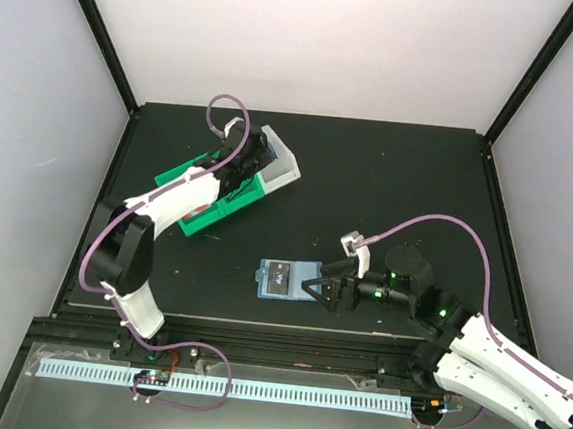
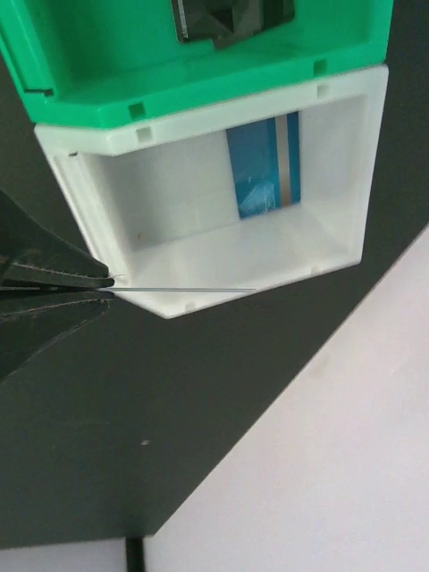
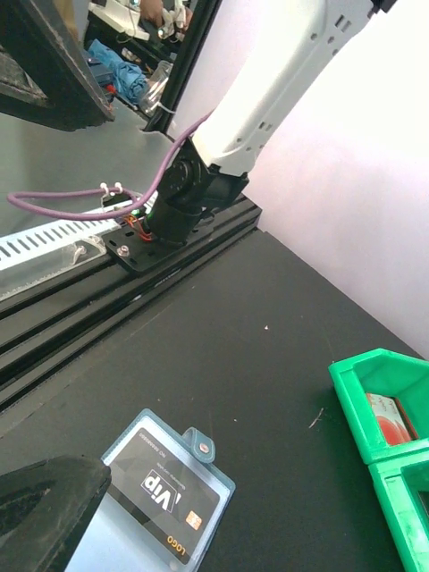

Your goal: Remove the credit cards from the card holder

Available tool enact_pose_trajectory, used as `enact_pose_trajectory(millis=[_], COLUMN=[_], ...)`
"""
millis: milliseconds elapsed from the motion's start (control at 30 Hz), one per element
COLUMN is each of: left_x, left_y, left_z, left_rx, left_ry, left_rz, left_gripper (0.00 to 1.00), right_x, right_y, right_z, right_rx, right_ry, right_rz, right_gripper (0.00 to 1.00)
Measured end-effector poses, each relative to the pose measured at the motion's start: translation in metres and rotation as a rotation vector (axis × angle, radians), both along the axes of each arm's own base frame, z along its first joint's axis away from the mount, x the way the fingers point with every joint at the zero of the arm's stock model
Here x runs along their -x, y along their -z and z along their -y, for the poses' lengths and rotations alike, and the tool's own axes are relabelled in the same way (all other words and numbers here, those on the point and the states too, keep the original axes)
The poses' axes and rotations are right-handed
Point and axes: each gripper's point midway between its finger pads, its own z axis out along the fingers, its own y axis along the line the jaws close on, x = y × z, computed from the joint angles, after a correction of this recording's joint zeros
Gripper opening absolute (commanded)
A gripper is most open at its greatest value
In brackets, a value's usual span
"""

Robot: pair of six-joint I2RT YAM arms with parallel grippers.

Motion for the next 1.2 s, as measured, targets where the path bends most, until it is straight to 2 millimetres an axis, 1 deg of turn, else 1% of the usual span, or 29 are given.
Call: enact_pose_trajectory(millis=[133, 233, 333, 467, 667, 800, 900, 1033, 1200], left_x=[-0.017, -0.022, -0.029, -0.042, -0.054, -0.065, -0.071, -0.079, -0.088], left_y=[0.015, 0.025, 0.038, 0.053, 0.076, 0.079, 0.076, 0.073, 0.078], left_z=[-0.009, -0.013, -0.012, -0.013, -0.023, -0.024, -0.022, -0.019, -0.016], left_rx=[-0.006, -0.007, -0.009, -0.022, -0.033, -0.033, -0.027, -0.023, -0.028], left_ry=[-0.070, -0.105, -0.123, -0.143, -0.168, -0.170, -0.166, -0.163, -0.164], left_rz=[-0.055, -0.077, -0.101, -0.117, -0.135, -0.123, -0.104, -0.086, -0.081], left_gripper=[0.02, 0.02, 0.02, 0.02, 0.02, 0.02, 0.02, 0.01, 0.02], right_x=[0.001, 0.002, 0.002, 0.000, -0.001, -0.002, -0.004, -0.007, -0.007], right_y=[-0.003, -0.004, -0.002, -0.006, -0.007, -0.007, -0.006, -0.010, -0.012], right_z=[0.000, -0.001, -0.002, -0.003, -0.003, -0.003, -0.004, -0.006, -0.006], right_rx=[0.004, 0.003, 0.018, 0.017, 0.016, 0.020, 0.033, 0.040, 0.042], right_ry=[-0.008, -0.013, -0.015, -0.014, -0.005, 0.001, 0.002, 0.003, 0.002], right_rz=[-0.009, -0.012, -0.024, -0.022, -0.017, -0.015, -0.019, -0.014, -0.005], right_gripper=[1.00, 1.00, 1.00, 1.00, 1.00, 1.00, 1.00, 1.00, 1.00])
